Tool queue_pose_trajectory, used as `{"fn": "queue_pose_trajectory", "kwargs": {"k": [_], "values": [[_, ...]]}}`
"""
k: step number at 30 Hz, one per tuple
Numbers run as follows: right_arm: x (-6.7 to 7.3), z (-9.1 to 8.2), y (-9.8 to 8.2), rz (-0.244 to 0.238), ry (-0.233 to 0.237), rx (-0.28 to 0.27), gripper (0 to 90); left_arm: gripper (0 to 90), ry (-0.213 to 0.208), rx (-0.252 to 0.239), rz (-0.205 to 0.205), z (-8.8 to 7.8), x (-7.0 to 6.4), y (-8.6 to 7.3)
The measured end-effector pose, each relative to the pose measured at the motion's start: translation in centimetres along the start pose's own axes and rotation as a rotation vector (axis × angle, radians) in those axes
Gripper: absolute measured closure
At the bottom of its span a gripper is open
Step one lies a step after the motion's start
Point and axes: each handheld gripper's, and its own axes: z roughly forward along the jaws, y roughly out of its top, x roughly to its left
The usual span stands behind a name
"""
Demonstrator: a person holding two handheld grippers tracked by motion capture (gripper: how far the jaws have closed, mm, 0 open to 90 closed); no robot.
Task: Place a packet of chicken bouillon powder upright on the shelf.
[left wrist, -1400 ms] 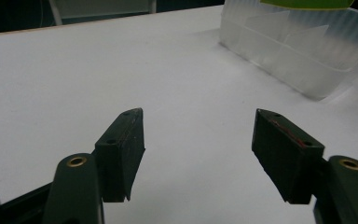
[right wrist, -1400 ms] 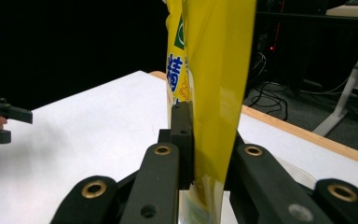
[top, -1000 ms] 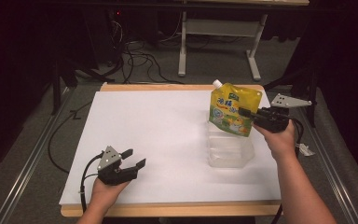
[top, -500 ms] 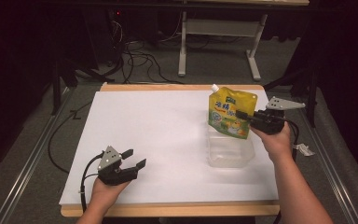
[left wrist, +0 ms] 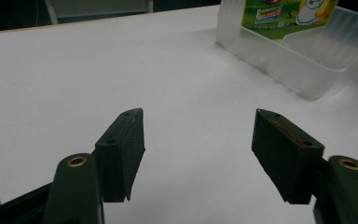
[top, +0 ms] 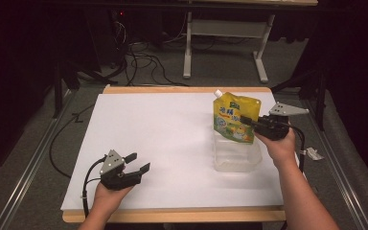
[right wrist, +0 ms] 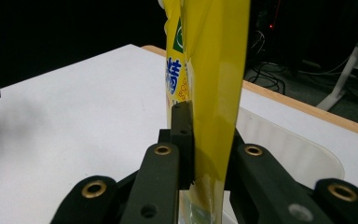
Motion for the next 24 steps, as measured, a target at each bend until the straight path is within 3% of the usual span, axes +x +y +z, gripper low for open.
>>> {"fn": "queue_pose_trajectory", "kwargs": {"k": [24], "values": [[0.6, 0.3, -1.6, 0.014, -0.044, 0.010, 82.9, 35.0, -0.008, -0.007, -0.010, -0.1, -0.1, 0.2]]}}
